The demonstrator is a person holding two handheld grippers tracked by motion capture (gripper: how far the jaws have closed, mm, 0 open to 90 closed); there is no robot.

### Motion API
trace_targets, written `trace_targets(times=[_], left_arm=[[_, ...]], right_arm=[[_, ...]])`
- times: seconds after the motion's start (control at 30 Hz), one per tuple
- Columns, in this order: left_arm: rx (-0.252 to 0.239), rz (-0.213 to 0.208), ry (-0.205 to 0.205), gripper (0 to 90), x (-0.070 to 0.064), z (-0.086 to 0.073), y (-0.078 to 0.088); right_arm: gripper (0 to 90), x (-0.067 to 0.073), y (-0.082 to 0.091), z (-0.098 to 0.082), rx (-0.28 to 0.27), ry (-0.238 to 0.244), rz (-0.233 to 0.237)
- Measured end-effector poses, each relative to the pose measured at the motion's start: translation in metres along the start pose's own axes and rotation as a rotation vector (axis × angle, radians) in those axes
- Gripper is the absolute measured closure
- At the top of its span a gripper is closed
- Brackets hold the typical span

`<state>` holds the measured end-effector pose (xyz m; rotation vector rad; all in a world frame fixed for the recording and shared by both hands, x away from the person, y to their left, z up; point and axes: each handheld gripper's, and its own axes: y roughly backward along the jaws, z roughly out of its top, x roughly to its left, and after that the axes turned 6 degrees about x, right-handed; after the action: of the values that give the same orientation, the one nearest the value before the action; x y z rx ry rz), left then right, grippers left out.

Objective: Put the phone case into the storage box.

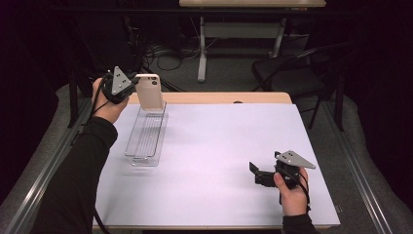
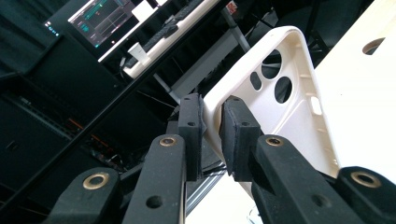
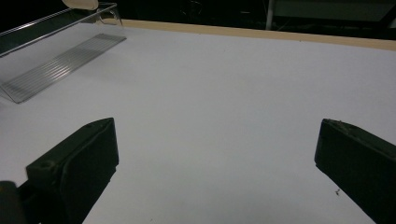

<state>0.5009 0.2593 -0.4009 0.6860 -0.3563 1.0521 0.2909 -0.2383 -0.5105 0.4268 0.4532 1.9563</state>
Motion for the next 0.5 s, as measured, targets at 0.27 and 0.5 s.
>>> trace_targets(times=[0.27,0.5], left_arm=[[0.026,0.012,-0.015,79.3,-0.004,-0.005,-0.013],[0.052,0.024,-0.022,79.3,-0.010,-0.008,-0.025]], right_arm=[[0.0,0.001,0.000,0.000,0.004,-0.002,0.006],[0.0,-0.001,-0.001,-0.002,0.011,-0.007,0.007]])
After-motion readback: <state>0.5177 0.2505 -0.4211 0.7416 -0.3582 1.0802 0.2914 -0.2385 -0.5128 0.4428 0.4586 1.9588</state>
